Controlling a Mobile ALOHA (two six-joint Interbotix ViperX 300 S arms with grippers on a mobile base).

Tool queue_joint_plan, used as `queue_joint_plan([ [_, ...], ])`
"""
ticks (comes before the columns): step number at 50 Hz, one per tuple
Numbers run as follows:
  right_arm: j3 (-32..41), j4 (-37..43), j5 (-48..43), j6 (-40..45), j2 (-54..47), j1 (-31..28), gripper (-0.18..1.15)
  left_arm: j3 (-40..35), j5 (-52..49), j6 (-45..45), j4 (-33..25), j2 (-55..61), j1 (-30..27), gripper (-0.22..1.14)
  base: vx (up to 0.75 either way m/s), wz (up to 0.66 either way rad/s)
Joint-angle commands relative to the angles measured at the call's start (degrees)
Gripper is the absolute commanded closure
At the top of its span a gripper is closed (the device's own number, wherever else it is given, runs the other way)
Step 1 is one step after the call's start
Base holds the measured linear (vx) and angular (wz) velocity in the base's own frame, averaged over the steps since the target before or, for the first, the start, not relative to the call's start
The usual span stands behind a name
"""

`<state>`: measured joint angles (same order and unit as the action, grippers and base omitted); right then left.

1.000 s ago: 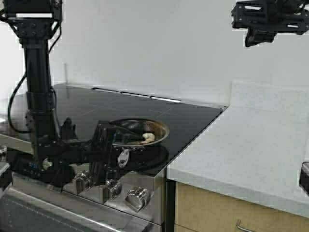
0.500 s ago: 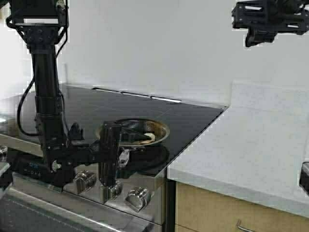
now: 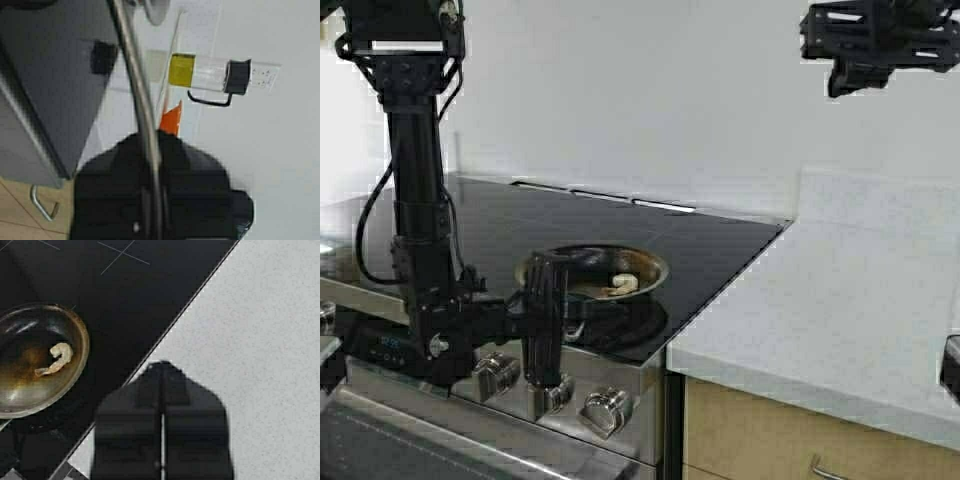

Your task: Add oil to the pan and cook the shrimp and serve it

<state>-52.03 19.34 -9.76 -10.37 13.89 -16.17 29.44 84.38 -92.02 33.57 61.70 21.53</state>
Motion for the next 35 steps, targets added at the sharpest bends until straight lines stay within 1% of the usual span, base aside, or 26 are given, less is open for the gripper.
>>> queue_joint_plan([
  [1,0.88,-0.09,-0.26,0.09,0.97,-0.18,0.89,1.14,2.72,0.44,0.00,-4.22,0.09,0.87,0.00,0.00],
  [21,1.14,-0.09,-0.26,0.09,0.53,-0.18,0.89,4.92,3.16,1.23,0.09,-9.40,0.00,0.88,0.00,0.01],
  [35,1.67,-0.09,-0.26,0.09,0.53,-0.18,0.89,5.36,3.43,0.97,0.44,-11.87,0.09,0.88,0.01,0.17],
])
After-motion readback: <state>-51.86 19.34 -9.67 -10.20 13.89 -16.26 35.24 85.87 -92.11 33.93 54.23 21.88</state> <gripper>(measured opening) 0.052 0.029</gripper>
